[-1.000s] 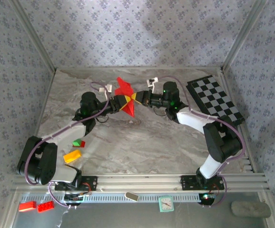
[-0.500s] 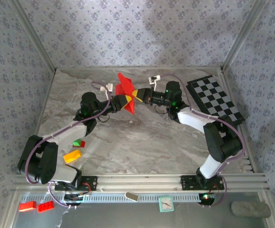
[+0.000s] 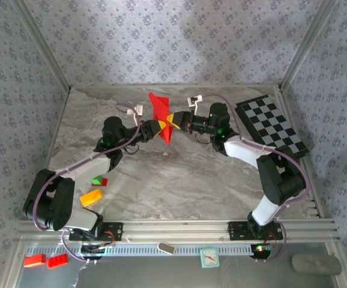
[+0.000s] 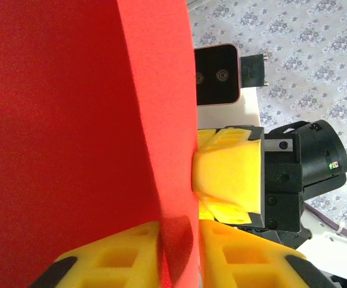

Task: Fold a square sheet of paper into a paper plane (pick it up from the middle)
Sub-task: Turn over the paper at the center of the table.

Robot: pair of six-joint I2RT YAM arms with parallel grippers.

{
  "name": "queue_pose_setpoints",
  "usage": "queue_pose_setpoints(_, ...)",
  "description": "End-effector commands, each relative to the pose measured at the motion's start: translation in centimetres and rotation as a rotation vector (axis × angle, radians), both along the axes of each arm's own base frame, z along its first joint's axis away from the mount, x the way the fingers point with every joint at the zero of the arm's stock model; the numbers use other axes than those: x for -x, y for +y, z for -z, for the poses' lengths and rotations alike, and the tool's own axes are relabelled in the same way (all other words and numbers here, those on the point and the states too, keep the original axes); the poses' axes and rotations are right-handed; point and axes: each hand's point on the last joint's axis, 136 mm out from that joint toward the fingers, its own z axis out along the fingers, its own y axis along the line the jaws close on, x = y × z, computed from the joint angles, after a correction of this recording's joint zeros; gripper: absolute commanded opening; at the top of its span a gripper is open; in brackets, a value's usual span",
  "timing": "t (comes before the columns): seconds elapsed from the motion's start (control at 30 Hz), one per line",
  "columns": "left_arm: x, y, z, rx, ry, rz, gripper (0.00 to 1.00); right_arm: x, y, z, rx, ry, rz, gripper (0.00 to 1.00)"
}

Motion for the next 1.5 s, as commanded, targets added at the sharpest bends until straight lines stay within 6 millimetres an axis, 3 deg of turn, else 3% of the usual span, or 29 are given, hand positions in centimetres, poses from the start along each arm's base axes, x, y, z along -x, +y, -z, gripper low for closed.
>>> queue_pose_setpoints(0.0, -0.4, 0.0, -1.7, 0.004, -0.079, -0.019, 0.19, 0.2, -0.8, -0.4, 0.004, -0.025, 0.005, 0.18)
queue_pose_setpoints(0.23, -0.6, 0.7, 0.1, -0.113, -0.063, -0.058, 0.12, -0.1, -4.3, 1.5, 0.181, -0.046, 0.149, 0.48)
queue_pose_setpoints(0.43, -0.8, 2.1, 2.7, -0.320, -0.033, -0.108, 0.12, -0.4, -8.8, 3.6, 0.395, -0.064, 0.316, 0.59)
queue_pose_setpoints(0.73, -1.6, 6.4, 8.3, -0.947, -0.004, -0.219, 0.12, 0.1, -13.9, 5.5, 0.668, -0.088, 0.478, 0.61)
queue_pose_setpoints(1.03, -3.2, 9.5, 13.0, -1.597, 0.011, -0.262, 0.10, 0.3, -15.8, 7.1, 0.738, -0.037, 0.528, 0.61)
queue_pose_setpoints(1.27, -4.2, 9.9, 16.7, -1.909, 0.009, -0.271, 0.08, 0.5, -16.7, 8.1, 0.755, 0.002, 0.543, 0.61)
queue_pose_setpoints(1.47, -4.4, 8.9, 19.3, -2.033, -0.010, -0.238, 0.08, 0.5, -17.2, 8.9, 0.758, 0.031, 0.552, 0.61)
